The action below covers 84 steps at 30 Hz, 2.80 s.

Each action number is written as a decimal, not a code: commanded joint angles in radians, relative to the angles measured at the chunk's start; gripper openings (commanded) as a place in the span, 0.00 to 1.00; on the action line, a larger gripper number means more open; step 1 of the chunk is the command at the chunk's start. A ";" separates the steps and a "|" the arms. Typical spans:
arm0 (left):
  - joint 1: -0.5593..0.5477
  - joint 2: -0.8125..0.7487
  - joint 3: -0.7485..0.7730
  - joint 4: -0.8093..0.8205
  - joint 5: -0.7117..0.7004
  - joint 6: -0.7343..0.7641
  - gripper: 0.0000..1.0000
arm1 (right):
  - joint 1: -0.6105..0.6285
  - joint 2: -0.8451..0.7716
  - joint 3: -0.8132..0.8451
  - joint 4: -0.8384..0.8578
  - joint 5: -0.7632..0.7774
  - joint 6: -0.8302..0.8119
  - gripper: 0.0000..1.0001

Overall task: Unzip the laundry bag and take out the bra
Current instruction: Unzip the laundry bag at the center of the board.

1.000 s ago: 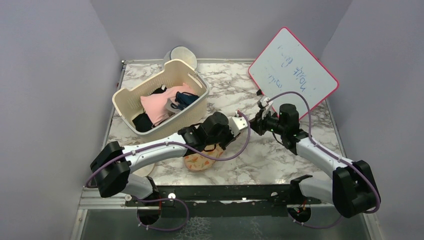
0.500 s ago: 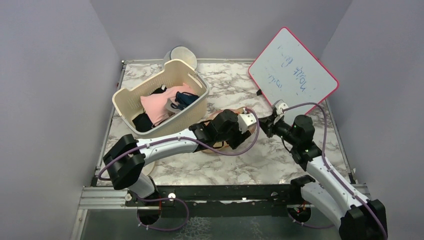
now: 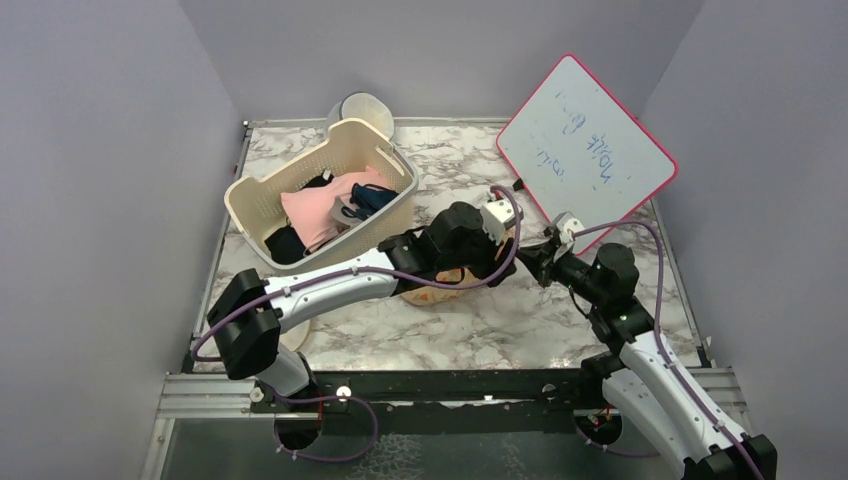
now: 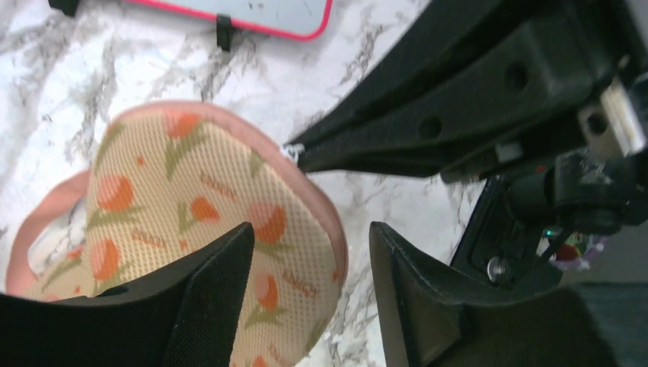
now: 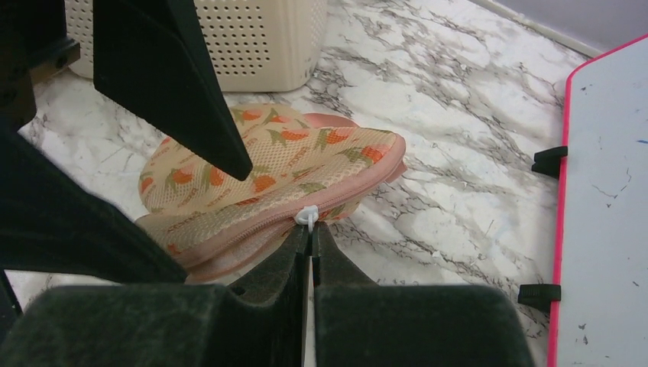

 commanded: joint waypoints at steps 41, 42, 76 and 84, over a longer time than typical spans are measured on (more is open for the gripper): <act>-0.103 -0.073 -0.266 0.044 0.103 0.217 0.00 | -0.002 0.403 0.018 0.284 0.000 -0.015 0.01; -0.103 -0.064 -0.270 0.034 0.112 0.206 0.01 | -0.001 0.391 0.006 0.303 -0.018 -0.017 0.01; -0.056 0.134 0.092 -0.098 -0.116 -0.131 0.66 | -0.001 0.088 -0.041 0.134 -0.113 0.030 0.01; -0.053 0.149 0.086 -0.043 -0.108 -0.130 0.33 | -0.001 0.076 -0.034 0.103 -0.098 0.027 0.01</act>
